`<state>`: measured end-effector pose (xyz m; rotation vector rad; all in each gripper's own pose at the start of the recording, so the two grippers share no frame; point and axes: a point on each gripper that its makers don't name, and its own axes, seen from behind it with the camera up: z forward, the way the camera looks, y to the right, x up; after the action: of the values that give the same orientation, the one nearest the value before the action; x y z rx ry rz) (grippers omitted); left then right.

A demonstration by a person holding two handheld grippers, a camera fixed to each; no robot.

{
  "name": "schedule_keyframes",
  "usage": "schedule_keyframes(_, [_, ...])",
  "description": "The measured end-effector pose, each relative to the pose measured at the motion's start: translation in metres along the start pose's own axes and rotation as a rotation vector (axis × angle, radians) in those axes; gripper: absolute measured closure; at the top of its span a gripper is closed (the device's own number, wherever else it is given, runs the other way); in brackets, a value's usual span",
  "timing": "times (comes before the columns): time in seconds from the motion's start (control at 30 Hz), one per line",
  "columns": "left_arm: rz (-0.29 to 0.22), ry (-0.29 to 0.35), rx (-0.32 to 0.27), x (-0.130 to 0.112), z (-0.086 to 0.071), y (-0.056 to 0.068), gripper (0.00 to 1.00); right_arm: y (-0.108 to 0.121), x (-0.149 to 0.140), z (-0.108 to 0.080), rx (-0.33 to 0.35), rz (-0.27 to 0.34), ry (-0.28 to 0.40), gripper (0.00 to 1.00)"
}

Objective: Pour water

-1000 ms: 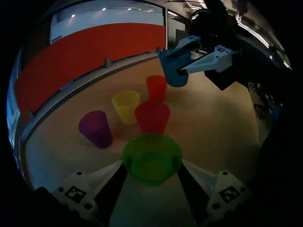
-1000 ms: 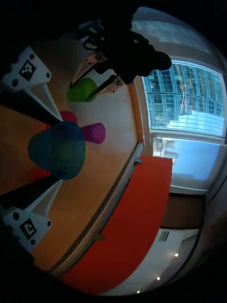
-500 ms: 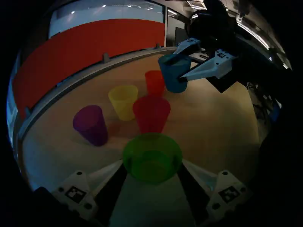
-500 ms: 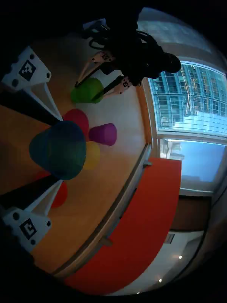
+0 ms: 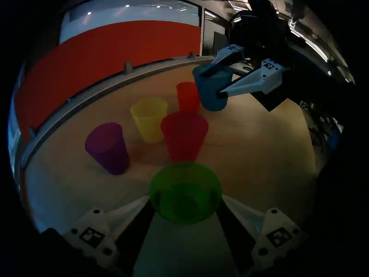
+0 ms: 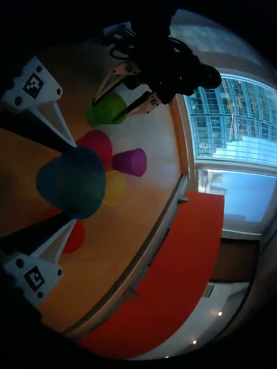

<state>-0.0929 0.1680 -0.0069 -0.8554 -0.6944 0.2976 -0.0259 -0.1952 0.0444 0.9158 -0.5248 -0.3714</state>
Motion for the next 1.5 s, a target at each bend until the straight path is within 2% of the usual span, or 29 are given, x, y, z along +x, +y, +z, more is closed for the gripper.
schedule_keyframes(0.67, [-0.004,0.008,-0.019,-0.005,-0.003,0.003,0.14,-0.006,-0.011,0.007,0.008,0.006,-0.02,0.11])
schedule_keyframes(0.73, [-0.001,0.008,-0.023,-0.005,-0.003,0.004,0.11,-0.006,-0.012,0.007,0.008,0.007,-0.023,0.1])
schedule_keyframes(0.8, [0.001,0.01,-0.027,-0.005,-0.003,0.006,0.02,-0.006,-0.013,0.008,0.008,0.007,-0.025,0.1])
schedule_keyframes(0.9, [0.008,0.015,-0.032,-0.004,-0.004,0.008,0.02,-0.007,-0.014,0.009,0.01,0.01,-0.025,0.11])
schedule_keyframes(1.17, [0.024,-0.001,-0.005,-0.009,-0.005,0.004,0.01,-0.008,-0.02,0.013,0.014,0.022,-0.028,0.1])
schedule_keyframes(1.5, [0.007,-0.01,0.006,-0.018,-0.012,0.002,0.01,-0.011,-0.037,0.025,0.018,0.045,-0.042,0.11])
